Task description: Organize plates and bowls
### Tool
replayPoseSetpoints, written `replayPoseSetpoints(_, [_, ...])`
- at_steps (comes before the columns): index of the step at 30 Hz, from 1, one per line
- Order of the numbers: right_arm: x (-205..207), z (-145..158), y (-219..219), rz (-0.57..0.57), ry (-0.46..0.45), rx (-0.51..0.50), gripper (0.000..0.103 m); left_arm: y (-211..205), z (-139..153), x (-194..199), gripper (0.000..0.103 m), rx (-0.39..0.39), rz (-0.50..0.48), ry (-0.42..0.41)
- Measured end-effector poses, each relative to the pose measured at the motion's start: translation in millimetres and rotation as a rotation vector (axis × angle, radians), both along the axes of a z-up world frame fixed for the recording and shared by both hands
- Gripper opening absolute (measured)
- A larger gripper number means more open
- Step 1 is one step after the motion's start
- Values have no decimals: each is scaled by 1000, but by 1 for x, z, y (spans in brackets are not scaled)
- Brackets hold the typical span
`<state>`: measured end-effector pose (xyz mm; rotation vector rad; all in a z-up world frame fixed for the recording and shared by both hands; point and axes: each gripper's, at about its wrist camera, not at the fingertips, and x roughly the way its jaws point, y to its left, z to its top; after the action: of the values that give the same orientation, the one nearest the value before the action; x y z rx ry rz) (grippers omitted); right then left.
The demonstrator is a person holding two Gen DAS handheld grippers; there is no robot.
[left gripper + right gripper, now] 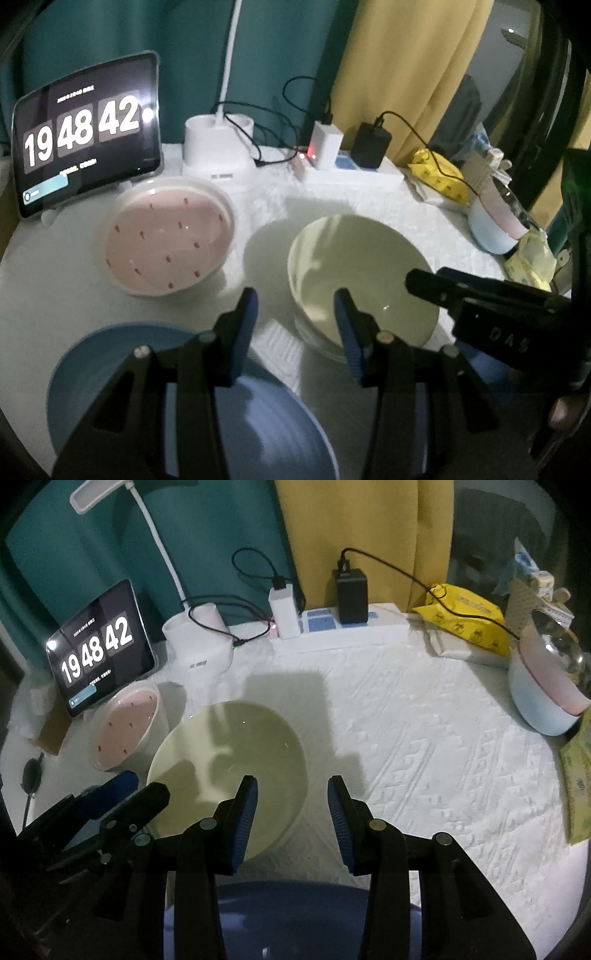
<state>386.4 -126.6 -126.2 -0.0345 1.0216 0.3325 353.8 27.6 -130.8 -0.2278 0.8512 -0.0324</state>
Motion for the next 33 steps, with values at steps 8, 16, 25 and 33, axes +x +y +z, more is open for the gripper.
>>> replayPoseSetpoints(8, [9,-9,5,4,20,-16,29,-7,-12,7,44,4,-27,23])
replayPoseSetpoints(16, [11,-13,6,7,17,-34,15,-15,-15,10,41,-1,-54,20])
replayPoseSetpoints(25, [5,-8,5,9,-22,-26,13,-12,-13,6,31,1,-41,12])
replayPoseSetpoints(33, [-5,13,8,23,-98,-2,12,-9,5,-5,30,10,-22,-59])
